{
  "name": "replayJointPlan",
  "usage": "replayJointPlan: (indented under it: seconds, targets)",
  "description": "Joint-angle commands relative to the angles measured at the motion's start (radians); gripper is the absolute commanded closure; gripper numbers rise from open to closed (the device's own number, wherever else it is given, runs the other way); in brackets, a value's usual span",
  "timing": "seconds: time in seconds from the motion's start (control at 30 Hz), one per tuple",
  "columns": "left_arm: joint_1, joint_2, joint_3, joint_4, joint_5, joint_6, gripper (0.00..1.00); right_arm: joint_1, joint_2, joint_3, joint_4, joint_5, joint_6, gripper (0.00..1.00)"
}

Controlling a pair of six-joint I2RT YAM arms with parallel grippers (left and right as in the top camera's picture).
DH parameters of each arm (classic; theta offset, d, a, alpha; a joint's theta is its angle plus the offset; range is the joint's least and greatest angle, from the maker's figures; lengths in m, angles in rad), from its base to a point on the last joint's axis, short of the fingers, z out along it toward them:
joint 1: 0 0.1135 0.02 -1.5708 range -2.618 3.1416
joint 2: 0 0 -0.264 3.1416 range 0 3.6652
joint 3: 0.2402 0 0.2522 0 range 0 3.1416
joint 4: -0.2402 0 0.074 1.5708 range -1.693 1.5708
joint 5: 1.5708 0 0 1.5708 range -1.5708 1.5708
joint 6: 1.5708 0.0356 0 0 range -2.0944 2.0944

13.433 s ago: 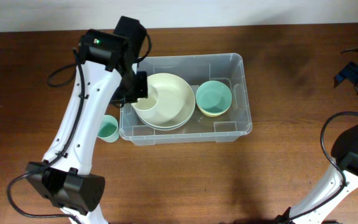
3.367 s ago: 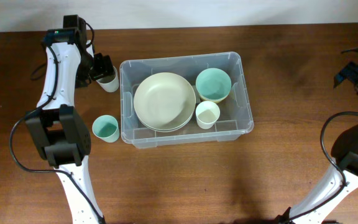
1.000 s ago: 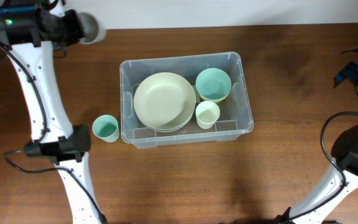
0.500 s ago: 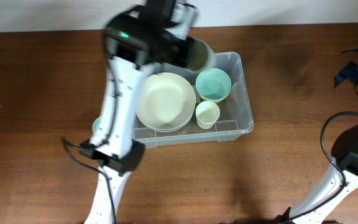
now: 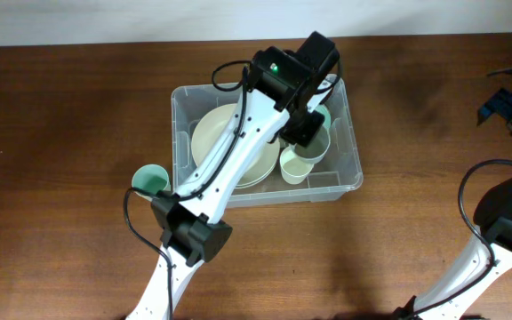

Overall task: Pack container
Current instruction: 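Carry the white cup over the container and lower it into the cream cup, then release and retract the left gripper toward the mint-green cup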

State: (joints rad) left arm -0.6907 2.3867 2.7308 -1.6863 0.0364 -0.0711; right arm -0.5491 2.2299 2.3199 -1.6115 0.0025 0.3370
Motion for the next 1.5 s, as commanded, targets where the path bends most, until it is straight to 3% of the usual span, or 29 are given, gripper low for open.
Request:
replayJointPlan:
  seconds: [0.0,0.43,1.13,1.37,1.43,1.47]
  targets:
    - [0.005,-0.014,-0.051,-0.001,-0.018,0.005,0.99,-0.001,-0.031,-0.004,0.001,0.002,0.004,0.01]
    - [0.031,-0.013,-0.084,0.017,-0.069,-0.033,0.99,-0.001,-0.031,-0.004,0.001,0.002,0.004,0.01]
    - [0.032,-0.013,-0.208,0.083,0.009,-0.033,0.98,-0.001,-0.031,-0.004,0.001,0.002,0.004,0.01]
    - [0.033,-0.013,-0.208,0.108,0.002,-0.032,0.47,-0.001,-0.031,-0.004,0.001,0.002,0.004,0.01]
    - [0.04,-0.014,-0.205,0.115,-0.037,-0.032,0.23,-0.001,-0.031,-0.004,0.001,0.002,0.004,0.01]
    - [0.043,-0.014,-0.2,0.115,-0.04,-0.032,0.22,-0.001,-0.031,-0.004,0.001,0.002,0.004,0.01]
